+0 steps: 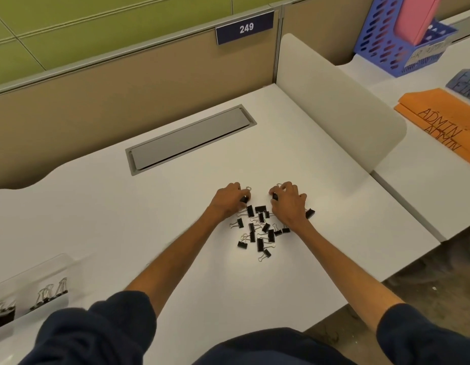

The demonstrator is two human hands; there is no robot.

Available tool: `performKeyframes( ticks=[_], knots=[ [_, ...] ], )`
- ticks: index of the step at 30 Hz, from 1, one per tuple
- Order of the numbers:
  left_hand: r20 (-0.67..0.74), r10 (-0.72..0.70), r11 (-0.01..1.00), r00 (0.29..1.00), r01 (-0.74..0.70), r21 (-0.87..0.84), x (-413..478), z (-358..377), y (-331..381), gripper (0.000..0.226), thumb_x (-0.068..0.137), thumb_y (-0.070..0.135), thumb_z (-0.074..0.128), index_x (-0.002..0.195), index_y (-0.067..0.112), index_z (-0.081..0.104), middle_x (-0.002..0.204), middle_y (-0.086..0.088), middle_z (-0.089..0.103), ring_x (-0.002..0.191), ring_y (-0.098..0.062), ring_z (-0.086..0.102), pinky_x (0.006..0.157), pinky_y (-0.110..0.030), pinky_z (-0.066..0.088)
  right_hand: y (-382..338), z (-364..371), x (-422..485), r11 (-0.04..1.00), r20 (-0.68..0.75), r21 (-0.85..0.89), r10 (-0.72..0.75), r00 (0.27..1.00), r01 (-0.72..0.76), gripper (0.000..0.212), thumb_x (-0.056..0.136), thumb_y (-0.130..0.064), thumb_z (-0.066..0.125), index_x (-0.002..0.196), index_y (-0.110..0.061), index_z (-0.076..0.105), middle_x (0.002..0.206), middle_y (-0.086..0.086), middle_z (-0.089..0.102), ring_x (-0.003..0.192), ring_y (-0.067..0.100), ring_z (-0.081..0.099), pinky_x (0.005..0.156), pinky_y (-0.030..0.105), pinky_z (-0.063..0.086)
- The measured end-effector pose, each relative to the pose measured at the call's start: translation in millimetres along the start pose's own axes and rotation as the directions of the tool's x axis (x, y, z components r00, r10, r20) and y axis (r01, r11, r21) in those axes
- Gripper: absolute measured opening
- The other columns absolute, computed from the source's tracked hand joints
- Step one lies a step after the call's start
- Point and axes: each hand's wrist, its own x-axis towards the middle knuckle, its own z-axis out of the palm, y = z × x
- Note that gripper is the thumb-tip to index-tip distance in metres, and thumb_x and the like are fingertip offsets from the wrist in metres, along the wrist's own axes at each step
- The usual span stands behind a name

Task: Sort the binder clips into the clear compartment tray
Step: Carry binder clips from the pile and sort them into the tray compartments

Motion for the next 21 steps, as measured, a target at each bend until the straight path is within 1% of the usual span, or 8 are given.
performKeyframes(
  ticks=[3,5,6,8,12,15,17,21],
  knots=[
    [-0.054,-0.038,0.999,0.998,0.038,-0.007,-10,4,1,0.027,0.094,0.032,0.055,0.121,0.026,0.058,0.111,-0.005,0.054,0.097,-0.025,0.056,0.074,-0.033,0.045,-2,-6,1,0.993,0.008,0.116,-0.035,0.999,0.034,0.025,0.086,-0.011,0.061,0.108,-0.021,0.064,0.115,0.006,0.046,0.097,0.025,0.056,0.084,0.037,0.04],
    [-0.105,-0.065,0.998,0.992,0.064,-0.016,-19,4,0,0.028,0.097,0.032,0.051,0.124,0.026,0.056,0.111,-0.006,0.054,0.093,-0.026,0.058,0.074,-0.034,0.046,-5,-12,0,0.977,0.0,0.197,-0.077,0.997,0.076,0.022,0.085,-0.007,0.064,0.105,-0.018,0.066,0.113,0.004,0.046,0.084,0.02,0.058,0.076,0.03,0.044],
    [-0.128,-0.076,0.997,0.989,0.074,-0.02,-23,4,0,0.028,0.098,0.031,0.049,0.125,0.026,0.055,0.111,-0.006,0.053,0.09,-0.027,0.059,0.074,-0.034,0.047,-8,-15,-1,0.97,-0.004,0.223,-0.101,0.995,0.099,0.021,0.086,-0.006,0.065,0.105,-0.015,0.067,0.113,0.005,0.046,0.082,0.016,0.057,0.073,0.028,0.043],
    [-0.173,-0.094,0.996,0.98,0.091,-0.024,-31,1,-2,0.027,0.099,0.03,0.049,0.125,0.025,0.053,0.111,-0.007,0.053,0.085,-0.028,0.06,0.071,-0.035,0.049,-15,-19,-2,0.952,-0.014,0.266,-0.152,0.988,0.15,0.022,0.086,-0.007,0.066,0.107,-0.014,0.067,0.115,0.006,0.047,0.085,0.018,0.059,0.076,0.025,0.044],
    [-0.265,-0.127,0.992,0.956,0.126,-0.021,-45,-7,-4,0.026,0.098,0.025,0.05,0.124,0.024,0.05,0.111,-0.009,0.054,0.077,-0.028,0.061,0.069,-0.036,0.053,-35,-25,-7,0.928,-0.018,0.313,-0.205,0.979,0.2,0.025,0.089,-0.012,0.065,0.112,-0.019,0.067,0.115,0.008,0.053,0.097,0.021,0.06,0.088,0.029,0.048],
    [-0.305,-0.168,0.986,0.937,0.162,-0.046,-57,-13,-7,0.025,0.098,0.02,0.051,0.122,0.023,0.05,0.112,-0.01,0.053,0.075,-0.027,0.061,0.069,-0.037,0.054,-52,-27,-11,0.924,-0.017,0.319,-0.219,0.976,0.213,0.029,0.09,-0.01,0.063,0.117,-0.019,0.064,0.113,0.008,0.057,0.1,0.023,0.06,0.088,0.025,0.044],
    [-0.318,-0.194,0.981,0.928,0.185,-0.059,-69,-16,-12,0.025,0.098,0.02,0.051,0.123,0.022,0.05,0.113,-0.01,0.053,0.075,-0.029,0.062,0.069,-0.038,0.054,-64,-28,-14,0.918,-0.01,0.323,-0.24,0.971,0.231,0.034,0.09,-0.006,0.06,0.122,-0.018,0.06,0.116,0.009,0.056,0.1,0.024,0.06,0.088,0.026,0.043],
    [-0.318,-0.238,0.971,0.918,0.233,-0.055,-98,-21,-26,0.027,0.099,0.02,0.048,0.126,0.022,0.05,0.117,-0.011,0.054,0.076,-0.03,0.062,0.067,-0.033,0.047,-92,-27,-18,0.91,0.011,0.314,-0.287,0.958,0.27,0.044,0.089,0.003,0.054,0.128,-0.017,0.055,0.122,0.01,0.053,0.103,0.024,0.059,0.087,0.024,0.042]
  ],
)
